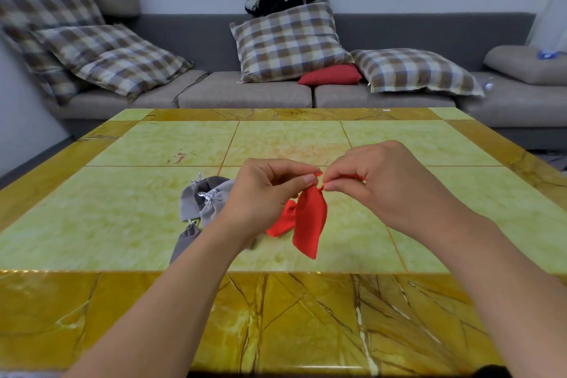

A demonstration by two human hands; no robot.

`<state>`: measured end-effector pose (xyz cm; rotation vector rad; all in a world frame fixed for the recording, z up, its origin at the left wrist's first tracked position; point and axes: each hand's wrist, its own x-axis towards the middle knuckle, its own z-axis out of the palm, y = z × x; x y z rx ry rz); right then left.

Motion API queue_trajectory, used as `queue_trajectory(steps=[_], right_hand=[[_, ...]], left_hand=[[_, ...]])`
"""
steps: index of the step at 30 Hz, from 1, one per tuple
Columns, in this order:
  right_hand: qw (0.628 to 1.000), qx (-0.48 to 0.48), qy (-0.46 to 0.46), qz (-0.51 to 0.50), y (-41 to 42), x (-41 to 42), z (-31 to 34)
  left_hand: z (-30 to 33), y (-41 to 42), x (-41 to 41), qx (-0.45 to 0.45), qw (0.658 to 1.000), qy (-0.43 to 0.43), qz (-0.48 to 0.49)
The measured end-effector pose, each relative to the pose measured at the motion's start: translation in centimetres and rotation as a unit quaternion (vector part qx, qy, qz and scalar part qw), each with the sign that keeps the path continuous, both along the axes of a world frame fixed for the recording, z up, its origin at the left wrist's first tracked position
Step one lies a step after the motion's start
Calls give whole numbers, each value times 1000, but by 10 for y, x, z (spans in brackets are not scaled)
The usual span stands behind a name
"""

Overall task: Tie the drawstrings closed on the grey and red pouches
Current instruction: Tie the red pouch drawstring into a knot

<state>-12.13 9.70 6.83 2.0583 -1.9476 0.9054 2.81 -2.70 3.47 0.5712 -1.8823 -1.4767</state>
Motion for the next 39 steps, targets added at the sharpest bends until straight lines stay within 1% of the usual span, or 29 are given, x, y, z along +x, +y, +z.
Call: queue_trajectory(steps=[3, 8, 10, 12, 14, 15, 18, 21, 23, 24, 26, 29, 33, 37, 39], right_hand=[[999, -17, -22, 16, -1, 3, -2], [997, -38, -70, 19, 0, 2, 0], [997, -19, -70, 33, -1, 1, 0], [996, 9, -80, 39, -2, 0, -2], [989, 35, -137, 31, -2, -2, -4], [980, 50, -190, 31, -2, -4, -5], [930, 85, -355, 47, -1, -11, -8], [867, 100, -486, 55, -2, -16, -14], [827, 113, -546, 67, -3, -15, -16], [818, 117, -560, 70, -4, -14, -16], [814, 105, -568, 61, -5, -13, -17], [830, 65, -553, 30, -9, -8, -19], [856, 43, -514, 8, -14, -1, -24], [849, 43, -527, 20, -14, 6, -23], [842, 45, -538, 7, -14, 10, -25]], left_hand=[[0, 3, 2, -14, 999, -10, -27], [2, 7, 1, 1, 998, 4, -61], [2, 7, 1, 11, 997, 3, -81], [1, 7, 0, 1, 995, -12, -101], [1, 7, 0, -5, 993, -18, -115], [0, 7, 1, -1, 993, -14, -121], [3, 9, 3, 14, 990, 0, -140], [4, 10, 2, 36, 986, 29, -158], [4, 12, 1, 58, 984, 53, -157], [4, 12, 1, 61, 985, 62, -149], [3, 13, 1, 52, 989, 70, -118], [-1, 12, -1, 2, 998, 57, -39], [-3, 14, -3, -58, 997, 36, 42], [-4, 18, -3, -134, 984, 24, 111], [-4, 21, -4, -134, 982, 21, 131]])
